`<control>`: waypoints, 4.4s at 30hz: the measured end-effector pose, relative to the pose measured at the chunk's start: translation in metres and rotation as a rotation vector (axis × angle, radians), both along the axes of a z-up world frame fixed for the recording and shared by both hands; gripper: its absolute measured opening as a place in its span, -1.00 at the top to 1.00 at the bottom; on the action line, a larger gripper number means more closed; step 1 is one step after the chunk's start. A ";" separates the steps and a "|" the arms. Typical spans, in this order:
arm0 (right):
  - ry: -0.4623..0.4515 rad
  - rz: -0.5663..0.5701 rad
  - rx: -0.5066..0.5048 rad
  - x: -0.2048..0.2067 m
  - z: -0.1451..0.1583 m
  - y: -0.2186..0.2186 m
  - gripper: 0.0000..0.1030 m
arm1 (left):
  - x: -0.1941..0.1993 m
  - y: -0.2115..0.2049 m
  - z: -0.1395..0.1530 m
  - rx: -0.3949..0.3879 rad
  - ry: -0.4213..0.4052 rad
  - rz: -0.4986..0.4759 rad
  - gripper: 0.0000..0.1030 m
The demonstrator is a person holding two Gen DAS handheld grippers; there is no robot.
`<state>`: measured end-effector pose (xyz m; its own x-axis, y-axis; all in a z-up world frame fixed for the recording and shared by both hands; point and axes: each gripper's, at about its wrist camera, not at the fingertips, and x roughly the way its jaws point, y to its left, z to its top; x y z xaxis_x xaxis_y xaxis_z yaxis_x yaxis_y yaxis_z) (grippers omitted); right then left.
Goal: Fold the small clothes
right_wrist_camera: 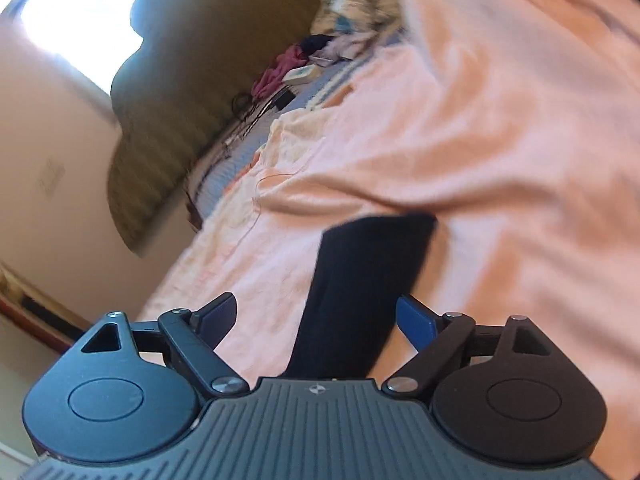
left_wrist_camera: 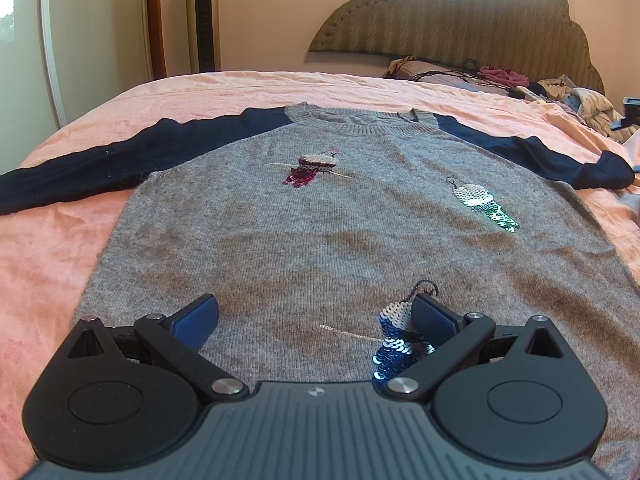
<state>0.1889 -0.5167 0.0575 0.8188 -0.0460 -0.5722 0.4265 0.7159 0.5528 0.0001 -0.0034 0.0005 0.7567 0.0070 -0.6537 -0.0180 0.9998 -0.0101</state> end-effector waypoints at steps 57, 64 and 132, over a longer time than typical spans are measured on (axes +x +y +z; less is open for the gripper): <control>-0.179 0.697 0.067 -0.101 -0.047 0.239 -0.31 | 0.162 0.029 0.017 -0.521 0.249 0.037 0.80; -0.188 0.705 0.079 -0.100 -0.048 0.239 -0.36 | 0.147 0.016 0.079 -0.271 -0.020 -0.029 0.81; -0.015 0.741 -0.525 0.029 -0.036 0.296 -1.00 | 0.131 0.058 0.058 -0.121 -0.230 -0.007 0.87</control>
<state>0.2183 -0.2207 0.0219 0.7495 0.2438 -0.6154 -0.2483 0.9654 0.0799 0.1311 0.0548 0.0585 0.8854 -0.0663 -0.4601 0.0053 0.9911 -0.1327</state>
